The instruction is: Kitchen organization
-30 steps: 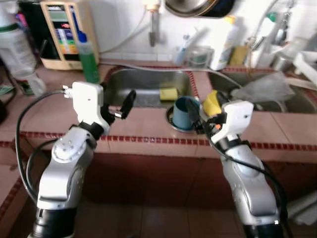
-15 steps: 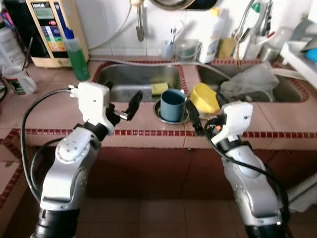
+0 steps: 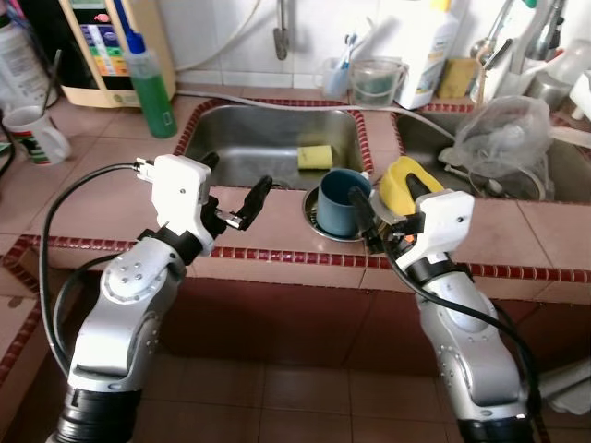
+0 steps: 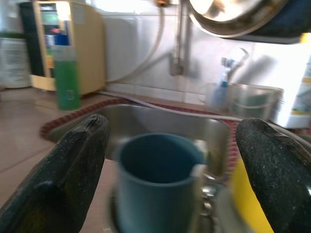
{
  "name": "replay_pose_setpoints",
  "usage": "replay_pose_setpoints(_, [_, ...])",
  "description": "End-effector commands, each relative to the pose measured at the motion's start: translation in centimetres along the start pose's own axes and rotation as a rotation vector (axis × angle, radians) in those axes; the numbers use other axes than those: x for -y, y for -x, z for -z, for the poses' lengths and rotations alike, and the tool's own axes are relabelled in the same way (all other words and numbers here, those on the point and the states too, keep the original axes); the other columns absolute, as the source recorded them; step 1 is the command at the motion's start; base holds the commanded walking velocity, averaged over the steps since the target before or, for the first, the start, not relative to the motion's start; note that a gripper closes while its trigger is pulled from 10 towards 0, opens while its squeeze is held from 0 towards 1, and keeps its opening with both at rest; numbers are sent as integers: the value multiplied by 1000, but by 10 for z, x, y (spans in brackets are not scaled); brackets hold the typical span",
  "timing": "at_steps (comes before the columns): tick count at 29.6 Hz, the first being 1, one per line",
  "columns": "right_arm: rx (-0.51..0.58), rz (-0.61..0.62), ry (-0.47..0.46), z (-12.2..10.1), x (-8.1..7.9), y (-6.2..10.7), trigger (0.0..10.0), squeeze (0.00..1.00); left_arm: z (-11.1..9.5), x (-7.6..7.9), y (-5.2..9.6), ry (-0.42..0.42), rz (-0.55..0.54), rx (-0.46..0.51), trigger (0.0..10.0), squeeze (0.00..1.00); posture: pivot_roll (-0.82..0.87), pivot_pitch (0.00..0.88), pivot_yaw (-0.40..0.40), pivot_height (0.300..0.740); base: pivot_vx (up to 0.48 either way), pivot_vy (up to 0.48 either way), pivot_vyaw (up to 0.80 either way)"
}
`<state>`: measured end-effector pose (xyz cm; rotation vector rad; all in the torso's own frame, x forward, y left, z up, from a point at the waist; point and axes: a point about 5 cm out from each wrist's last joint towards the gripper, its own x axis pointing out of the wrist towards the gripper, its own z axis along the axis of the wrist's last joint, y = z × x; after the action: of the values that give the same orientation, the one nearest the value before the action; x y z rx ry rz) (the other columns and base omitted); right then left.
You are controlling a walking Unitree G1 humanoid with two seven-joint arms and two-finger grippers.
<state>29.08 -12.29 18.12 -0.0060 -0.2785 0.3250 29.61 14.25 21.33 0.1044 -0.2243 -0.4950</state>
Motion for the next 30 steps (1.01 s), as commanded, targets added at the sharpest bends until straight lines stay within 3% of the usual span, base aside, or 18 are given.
replay_pose_setpoints(1, [-16,22,8,2,4,2,10000,0,4,4,-1,-16,41,-25,10000,0,-64,62,22,740,0,0,0])
replay_pose_setpoints(6, [-17,37,6,3,4,4,10000,0,5,8,-2,-49,108,-39,10000,0,-67,64,25,740,0,0,0])
replay_pose_setpoints(22, [-24,44,28,7,5,17,10000,0,9,13,-3,-42,125,-19,10000,0,-82,71,32,740,0,0,0])
replay_pose_setpoints(30, [61,89,4,-6,12,14,10000,0,11,13,-4,-6,108,-11,10000,0,-81,70,26,740,0,0,0])
